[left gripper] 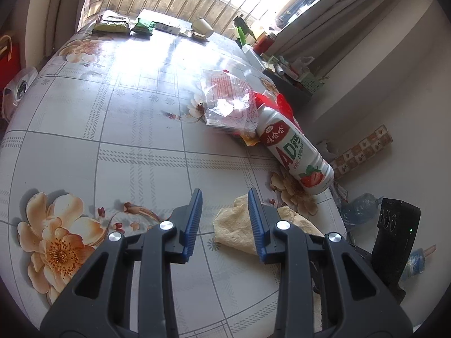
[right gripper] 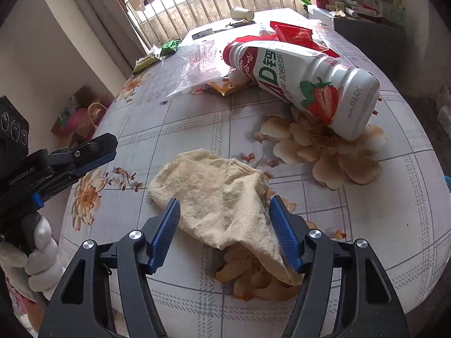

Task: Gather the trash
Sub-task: 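Grasp the beige cloth with the right gripper and lift it, then grasp the clear plastic bag with the left gripper while the right holds the cloth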

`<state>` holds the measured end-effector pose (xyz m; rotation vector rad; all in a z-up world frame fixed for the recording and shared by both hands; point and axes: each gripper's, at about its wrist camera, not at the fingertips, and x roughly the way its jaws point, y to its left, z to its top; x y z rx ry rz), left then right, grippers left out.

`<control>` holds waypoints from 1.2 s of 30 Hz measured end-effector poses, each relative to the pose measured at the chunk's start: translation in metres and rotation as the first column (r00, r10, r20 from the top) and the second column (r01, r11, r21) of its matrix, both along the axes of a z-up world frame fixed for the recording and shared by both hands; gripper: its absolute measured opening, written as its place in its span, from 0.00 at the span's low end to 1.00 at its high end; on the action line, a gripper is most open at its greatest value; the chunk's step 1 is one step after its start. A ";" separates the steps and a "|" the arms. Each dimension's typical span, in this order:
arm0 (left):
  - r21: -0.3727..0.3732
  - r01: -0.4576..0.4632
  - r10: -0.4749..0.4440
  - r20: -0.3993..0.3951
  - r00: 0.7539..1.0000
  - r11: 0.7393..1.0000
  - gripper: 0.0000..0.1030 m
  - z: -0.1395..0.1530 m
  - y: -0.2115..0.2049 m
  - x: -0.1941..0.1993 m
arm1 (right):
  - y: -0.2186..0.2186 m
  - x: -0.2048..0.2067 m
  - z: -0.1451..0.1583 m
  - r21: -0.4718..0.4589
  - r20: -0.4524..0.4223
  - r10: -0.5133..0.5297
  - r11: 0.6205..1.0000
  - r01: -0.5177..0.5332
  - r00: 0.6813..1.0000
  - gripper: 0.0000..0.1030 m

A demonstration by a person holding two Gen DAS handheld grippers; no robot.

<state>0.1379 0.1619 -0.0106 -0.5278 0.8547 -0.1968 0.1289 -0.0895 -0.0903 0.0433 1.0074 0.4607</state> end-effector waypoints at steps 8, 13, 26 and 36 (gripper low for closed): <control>0.008 -0.003 0.004 -0.005 1.000 1.000 0.48 0.010 0.004 0.028 | -0.012 -0.002 -0.005 -0.122 0.086 -0.031 0.992 0.041 0.996 0.12; 0.052 -0.025 0.025 0.007 1.000 0.998 0.53 0.014 -0.005 0.059 | -0.044 0.005 -0.008 -0.084 0.081 -0.093 0.991 0.100 0.992 0.09; 0.348 0.101 -0.089 -0.051 0.995 0.932 0.77 0.010 -0.061 0.138 | -0.067 0.004 -0.013 0.003 0.089 -0.111 0.994 0.111 0.990 0.09; 0.366 0.083 -0.023 -0.166 0.986 0.927 0.64 -0.020 -0.055 0.173 | -0.078 0.001 -0.015 0.056 0.080 -0.101 0.994 0.097 0.992 0.09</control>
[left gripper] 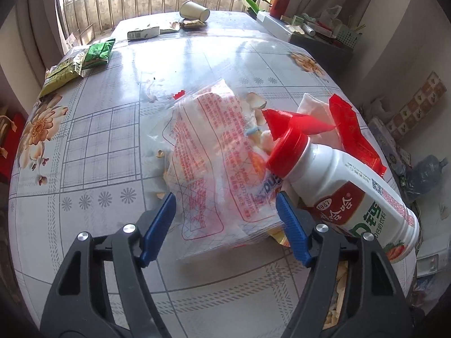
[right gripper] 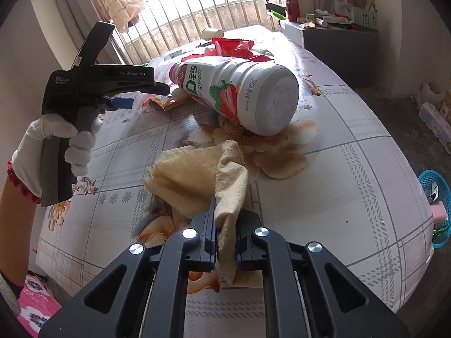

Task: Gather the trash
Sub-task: 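Grasp the clear plastic bag with the left gripper while the right holds the cloth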

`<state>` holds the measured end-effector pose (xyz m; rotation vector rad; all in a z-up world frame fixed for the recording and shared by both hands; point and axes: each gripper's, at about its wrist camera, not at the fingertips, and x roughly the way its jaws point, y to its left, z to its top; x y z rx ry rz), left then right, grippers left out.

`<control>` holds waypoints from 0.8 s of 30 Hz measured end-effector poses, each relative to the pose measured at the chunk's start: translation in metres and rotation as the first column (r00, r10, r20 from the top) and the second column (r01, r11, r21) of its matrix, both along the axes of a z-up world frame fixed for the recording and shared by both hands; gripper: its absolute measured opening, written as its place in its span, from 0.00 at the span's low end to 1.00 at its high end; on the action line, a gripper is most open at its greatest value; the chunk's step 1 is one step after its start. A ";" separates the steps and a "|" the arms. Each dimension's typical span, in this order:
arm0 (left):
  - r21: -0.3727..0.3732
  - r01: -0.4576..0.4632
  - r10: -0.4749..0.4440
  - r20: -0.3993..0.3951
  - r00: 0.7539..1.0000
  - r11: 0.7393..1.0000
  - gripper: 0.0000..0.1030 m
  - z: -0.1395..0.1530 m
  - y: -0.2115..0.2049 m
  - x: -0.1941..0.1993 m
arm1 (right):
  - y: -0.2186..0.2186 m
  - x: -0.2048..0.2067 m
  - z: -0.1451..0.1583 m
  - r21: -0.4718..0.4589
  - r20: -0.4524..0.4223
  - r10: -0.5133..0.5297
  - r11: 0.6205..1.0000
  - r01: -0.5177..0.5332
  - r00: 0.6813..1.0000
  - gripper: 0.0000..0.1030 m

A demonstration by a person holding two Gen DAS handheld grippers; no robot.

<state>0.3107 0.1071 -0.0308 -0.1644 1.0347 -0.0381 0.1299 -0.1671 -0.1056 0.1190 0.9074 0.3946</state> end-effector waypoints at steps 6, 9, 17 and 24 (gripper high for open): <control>-0.010 -0.033 0.034 0.023 0.999 0.999 0.45 0.010 0.016 -0.014 | -0.003 -0.001 -0.001 0.011 0.003 0.006 1.000 -0.006 1.000 0.09; -0.008 -0.049 0.050 0.034 0.998 0.999 0.39 0.014 0.023 -0.024 | -0.005 -0.001 -0.002 0.021 0.001 0.006 1.000 -0.006 1.000 0.09; 0.007 -0.050 0.049 0.111 0.993 0.999 0.28 0.038 0.032 -0.058 | -0.009 -0.002 -0.001 0.030 -0.012 -0.003 1.000 0.003 1.000 0.09; -0.018 -0.033 0.035 0.187 0.982 0.999 0.28 0.068 0.031 -0.099 | -0.015 -0.007 -0.001 0.079 -0.037 -0.004 0.997 0.007 0.999 0.08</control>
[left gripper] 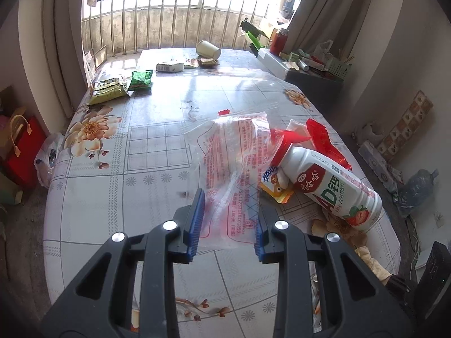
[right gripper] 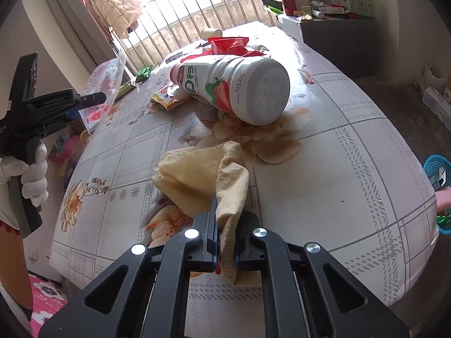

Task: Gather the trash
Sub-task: 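Grasp the clear plastic bag with the left gripper while the right holds the cloth, then carry the bag and cloth to the wastebasket and open both grippers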

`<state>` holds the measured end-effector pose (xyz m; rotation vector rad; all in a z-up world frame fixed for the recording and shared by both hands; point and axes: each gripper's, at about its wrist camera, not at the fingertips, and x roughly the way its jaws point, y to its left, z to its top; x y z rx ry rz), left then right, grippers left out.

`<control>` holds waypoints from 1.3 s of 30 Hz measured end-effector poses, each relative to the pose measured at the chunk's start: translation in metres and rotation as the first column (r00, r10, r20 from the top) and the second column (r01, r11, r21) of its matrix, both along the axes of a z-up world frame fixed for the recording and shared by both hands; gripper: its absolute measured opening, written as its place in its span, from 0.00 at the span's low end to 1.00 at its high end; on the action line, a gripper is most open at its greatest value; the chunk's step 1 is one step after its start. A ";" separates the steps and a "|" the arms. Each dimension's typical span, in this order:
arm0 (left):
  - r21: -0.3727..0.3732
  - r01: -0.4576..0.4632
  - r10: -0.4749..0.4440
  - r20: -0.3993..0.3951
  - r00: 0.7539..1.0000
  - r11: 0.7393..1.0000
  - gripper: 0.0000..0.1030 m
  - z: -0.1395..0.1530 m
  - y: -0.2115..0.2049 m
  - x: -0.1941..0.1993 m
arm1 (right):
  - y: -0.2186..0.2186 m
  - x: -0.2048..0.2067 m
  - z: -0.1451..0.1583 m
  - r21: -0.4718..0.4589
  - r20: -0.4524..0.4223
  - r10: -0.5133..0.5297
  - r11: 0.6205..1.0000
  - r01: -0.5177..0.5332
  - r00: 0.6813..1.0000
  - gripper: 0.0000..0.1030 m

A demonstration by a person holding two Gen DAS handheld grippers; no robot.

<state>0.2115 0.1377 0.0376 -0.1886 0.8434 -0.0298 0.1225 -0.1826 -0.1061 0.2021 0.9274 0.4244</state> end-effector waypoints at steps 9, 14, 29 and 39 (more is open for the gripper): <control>-0.051 0.096 -0.091 0.093 0.992 0.994 0.28 0.046 -0.024 -0.047 | -0.017 -0.018 0.015 0.144 0.009 0.010 0.990 -0.011 1.000 0.07; -0.059 0.211 -0.202 0.141 0.969 0.976 0.28 0.071 -0.066 -0.057 | -0.043 -0.037 0.031 0.218 0.046 -0.025 0.976 0.015 0.999 0.07; -0.160 0.655 -0.657 0.052 0.752 0.738 0.28 0.072 -0.318 -0.030 | -0.264 -0.112 0.030 0.312 0.043 -0.570 0.788 0.532 0.820 0.07; -0.367 0.633 -0.731 -0.299 0.613 0.681 0.31 -0.046 -0.519 0.050 | -0.378 -0.123 -0.042 0.342 -0.142 -0.784 0.533 0.773 0.604 0.07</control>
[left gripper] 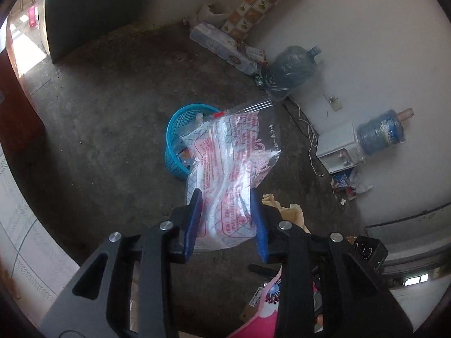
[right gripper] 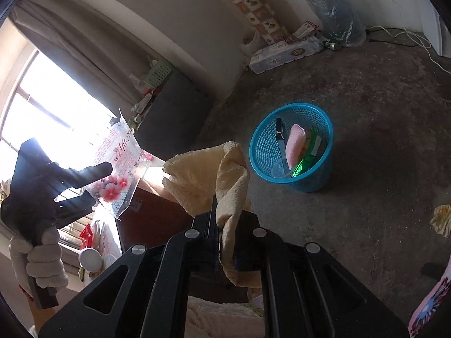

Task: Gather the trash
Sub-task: 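Carry the bag and cloth to the wastebasket and open both grippers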

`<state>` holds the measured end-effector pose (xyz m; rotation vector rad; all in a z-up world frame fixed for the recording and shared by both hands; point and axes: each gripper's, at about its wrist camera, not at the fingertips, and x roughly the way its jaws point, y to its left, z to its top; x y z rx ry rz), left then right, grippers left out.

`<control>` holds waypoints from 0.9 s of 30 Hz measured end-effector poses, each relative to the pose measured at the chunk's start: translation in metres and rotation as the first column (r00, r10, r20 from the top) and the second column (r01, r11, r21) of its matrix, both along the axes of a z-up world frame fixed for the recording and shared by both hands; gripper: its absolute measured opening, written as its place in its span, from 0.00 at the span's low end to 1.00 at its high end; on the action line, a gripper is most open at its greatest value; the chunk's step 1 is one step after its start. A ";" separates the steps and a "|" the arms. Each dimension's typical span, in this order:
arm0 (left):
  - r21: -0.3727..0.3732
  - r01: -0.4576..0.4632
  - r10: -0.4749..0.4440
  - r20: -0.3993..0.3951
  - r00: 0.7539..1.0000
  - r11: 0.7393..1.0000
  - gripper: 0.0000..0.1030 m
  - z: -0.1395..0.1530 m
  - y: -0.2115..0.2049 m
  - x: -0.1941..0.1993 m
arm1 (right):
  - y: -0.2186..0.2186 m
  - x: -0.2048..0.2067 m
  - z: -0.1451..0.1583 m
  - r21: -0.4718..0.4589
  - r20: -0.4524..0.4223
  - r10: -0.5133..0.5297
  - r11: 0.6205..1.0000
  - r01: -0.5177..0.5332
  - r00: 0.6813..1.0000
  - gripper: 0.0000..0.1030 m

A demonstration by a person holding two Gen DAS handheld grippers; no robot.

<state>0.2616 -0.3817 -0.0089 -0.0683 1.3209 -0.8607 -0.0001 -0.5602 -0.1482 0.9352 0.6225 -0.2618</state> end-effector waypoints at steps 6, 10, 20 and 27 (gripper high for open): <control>0.092 -0.003 0.016 -0.131 0.991 0.996 0.32 -0.083 -0.075 0.041 | -0.042 0.022 -0.049 0.082 -0.071 -0.074 0.993 0.080 0.995 0.07; 0.112 -0.039 0.062 -0.210 0.976 0.993 0.33 -0.138 -0.110 0.072 | -0.062 0.029 -0.073 0.105 -0.110 -0.094 0.989 0.106 0.989 0.07; 0.137 -0.111 0.142 -0.241 0.960 0.984 0.65 -0.214 -0.147 0.116 | -0.088 0.042 -0.122 0.145 -0.209 -0.099 0.981 0.131 0.973 0.07; 0.061 -0.134 0.144 -0.224 0.964 0.989 0.65 -0.180 -0.126 0.127 | -0.094 0.079 -0.132 0.151 -0.224 -0.064 0.984 0.100 0.972 0.07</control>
